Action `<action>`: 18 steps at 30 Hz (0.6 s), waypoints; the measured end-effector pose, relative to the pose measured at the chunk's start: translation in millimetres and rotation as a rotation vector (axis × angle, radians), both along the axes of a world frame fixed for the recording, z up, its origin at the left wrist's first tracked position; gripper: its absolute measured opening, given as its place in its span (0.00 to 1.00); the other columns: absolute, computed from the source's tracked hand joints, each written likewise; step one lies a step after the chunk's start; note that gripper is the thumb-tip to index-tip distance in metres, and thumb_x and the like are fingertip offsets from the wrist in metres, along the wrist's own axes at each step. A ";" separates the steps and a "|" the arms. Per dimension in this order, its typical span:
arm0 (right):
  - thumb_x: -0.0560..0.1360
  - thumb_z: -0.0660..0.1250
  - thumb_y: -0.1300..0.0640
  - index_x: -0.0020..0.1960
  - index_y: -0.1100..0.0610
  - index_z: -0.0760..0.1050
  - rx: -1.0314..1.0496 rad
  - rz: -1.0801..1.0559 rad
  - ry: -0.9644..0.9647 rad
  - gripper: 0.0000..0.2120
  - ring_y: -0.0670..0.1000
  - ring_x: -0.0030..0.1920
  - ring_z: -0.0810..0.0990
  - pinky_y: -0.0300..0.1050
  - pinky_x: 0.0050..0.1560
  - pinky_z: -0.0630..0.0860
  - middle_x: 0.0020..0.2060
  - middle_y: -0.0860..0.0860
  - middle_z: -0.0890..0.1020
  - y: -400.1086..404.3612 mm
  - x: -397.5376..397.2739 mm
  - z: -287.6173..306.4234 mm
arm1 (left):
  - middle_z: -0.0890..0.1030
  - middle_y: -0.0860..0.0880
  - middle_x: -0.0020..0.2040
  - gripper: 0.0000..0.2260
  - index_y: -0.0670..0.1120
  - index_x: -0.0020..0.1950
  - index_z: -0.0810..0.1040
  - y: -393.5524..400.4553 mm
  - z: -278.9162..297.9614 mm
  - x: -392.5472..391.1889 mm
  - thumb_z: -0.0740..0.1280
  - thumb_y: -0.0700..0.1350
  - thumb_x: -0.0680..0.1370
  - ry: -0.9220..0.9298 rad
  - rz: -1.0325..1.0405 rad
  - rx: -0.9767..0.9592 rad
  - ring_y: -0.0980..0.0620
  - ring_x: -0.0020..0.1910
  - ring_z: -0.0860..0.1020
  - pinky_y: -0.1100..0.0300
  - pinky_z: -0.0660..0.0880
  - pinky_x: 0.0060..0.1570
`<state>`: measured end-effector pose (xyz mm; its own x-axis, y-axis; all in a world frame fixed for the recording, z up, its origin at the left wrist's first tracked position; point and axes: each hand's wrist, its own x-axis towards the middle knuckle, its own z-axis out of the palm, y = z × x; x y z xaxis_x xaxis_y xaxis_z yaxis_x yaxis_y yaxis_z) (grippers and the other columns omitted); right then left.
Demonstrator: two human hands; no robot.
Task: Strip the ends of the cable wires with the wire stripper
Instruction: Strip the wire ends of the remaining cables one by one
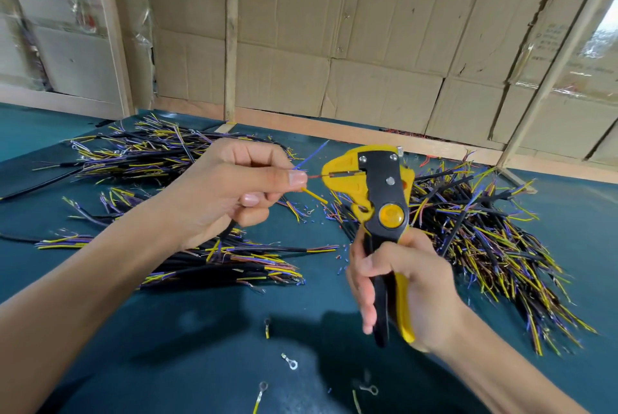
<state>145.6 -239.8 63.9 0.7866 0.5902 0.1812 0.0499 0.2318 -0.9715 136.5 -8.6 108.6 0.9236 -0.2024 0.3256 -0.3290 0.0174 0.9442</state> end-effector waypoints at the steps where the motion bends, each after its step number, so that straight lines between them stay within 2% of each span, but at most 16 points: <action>1: 0.60 0.71 0.61 0.35 0.63 0.77 0.030 0.014 0.054 0.07 0.59 0.24 0.76 0.51 0.29 0.78 0.27 0.62 0.76 1.6 0.4 -0.1 | 0.69 0.55 0.26 0.11 0.42 0.33 0.77 -0.1 -2.5 0.9 0.76 0.40 0.73 -0.121 0.120 0.119 0.57 0.24 0.62 0.66 0.59 0.24; 3: 0.67 0.69 0.62 0.44 0.66 0.79 0.066 0.044 0.123 0.08 0.65 0.34 0.81 0.60 0.38 0.81 0.35 0.66 0.79 1.0 3.3 1.8 | 0.72 0.55 0.27 0.09 0.43 0.36 0.79 1.5 -7.5 3.1 0.75 0.39 0.74 -0.443 0.424 0.508 0.59 0.26 0.67 0.69 0.64 0.30; 5: 0.70 0.68 0.62 0.47 0.67 0.80 0.048 0.043 0.115 0.09 0.67 0.36 0.82 0.61 0.40 0.81 0.38 0.67 0.79 -2.3 6.2 3.3 | 0.72 0.56 0.31 0.07 0.43 0.38 0.80 3.5 -9.8 4.2 0.75 0.38 0.74 -0.660 0.574 0.720 0.59 0.32 0.70 0.71 0.64 0.35; 10: 0.68 0.72 0.57 0.48 0.64 0.82 -0.061 0.076 0.054 0.12 0.66 0.38 0.84 0.64 0.44 0.82 0.39 0.66 0.81 -6.4 9.4 -1.1 | 0.73 0.52 0.35 0.06 0.41 0.40 0.81 6.5 -13.4 7.3 0.71 0.41 0.76 -0.815 0.621 0.796 0.53 0.33 0.68 0.62 0.66 0.36; 14: 0.69 0.72 0.57 0.49 0.63 0.82 -0.083 0.075 0.049 0.11 0.67 0.38 0.84 0.62 0.44 0.81 0.39 0.65 0.82 -4.1 10.5 -6.2 | 0.75 0.49 0.36 0.06 0.40 0.41 0.82 6.7 -12.8 5.8 0.70 0.40 0.77 -0.848 0.622 0.857 0.54 0.33 0.65 0.67 0.63 0.36; 18: 0.70 0.72 0.58 0.49 0.63 0.82 -0.055 0.054 0.056 0.11 0.66 0.39 0.84 0.63 0.44 0.81 0.40 0.65 0.82 -3.9 11.1 -7.3 | 0.75 0.49 0.37 0.05 0.40 0.42 0.82 8.9 -11.7 4.5 0.70 0.40 0.77 -0.866 0.596 0.878 0.54 0.34 0.64 0.66 0.64 0.36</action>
